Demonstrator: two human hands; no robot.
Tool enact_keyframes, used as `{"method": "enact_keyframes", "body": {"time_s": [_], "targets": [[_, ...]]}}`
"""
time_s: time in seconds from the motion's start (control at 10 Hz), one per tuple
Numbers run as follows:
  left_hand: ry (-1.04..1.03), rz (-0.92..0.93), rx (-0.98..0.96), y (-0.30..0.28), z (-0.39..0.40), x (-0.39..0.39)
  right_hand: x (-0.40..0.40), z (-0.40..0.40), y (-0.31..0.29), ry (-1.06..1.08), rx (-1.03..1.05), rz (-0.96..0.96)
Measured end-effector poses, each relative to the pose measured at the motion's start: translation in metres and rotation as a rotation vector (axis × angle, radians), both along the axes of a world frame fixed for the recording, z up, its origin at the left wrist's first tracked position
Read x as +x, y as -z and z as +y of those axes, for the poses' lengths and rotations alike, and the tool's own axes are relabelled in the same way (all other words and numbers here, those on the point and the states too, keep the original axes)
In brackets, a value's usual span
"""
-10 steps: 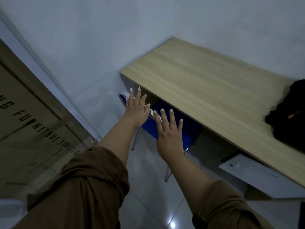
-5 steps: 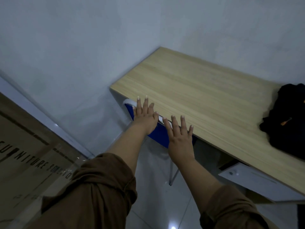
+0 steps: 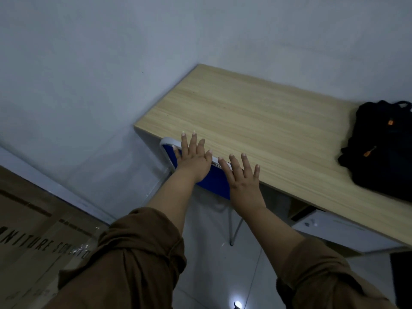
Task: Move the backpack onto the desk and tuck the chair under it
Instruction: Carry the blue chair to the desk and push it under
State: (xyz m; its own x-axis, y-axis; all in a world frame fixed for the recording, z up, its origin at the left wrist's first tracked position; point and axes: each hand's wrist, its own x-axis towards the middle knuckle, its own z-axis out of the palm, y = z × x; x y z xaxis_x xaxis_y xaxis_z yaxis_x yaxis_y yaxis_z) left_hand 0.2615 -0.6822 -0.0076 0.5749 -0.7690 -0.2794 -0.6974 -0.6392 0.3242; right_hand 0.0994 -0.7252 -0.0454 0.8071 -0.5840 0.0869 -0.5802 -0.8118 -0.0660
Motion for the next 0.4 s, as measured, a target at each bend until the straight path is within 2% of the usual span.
{"method": "enact_keyframes", "body": {"time_s": [0.2, 0.3, 0.4], "targets": [[0.038, -0.025, 0.224, -0.024, 0.000, -0.006, -0.011, -0.003, -0.021, -0.044, 0.254, 0.060], [0.113, -0.086, 0.339, -0.036, -0.004, -0.016, -0.027, -0.008, -0.037, -0.018, 0.519, 0.004], [0.221, -0.079, 0.420, -0.052, -0.015, -0.034, -0.049, -0.019, -0.060, 0.132, 0.757, -0.029]]}}
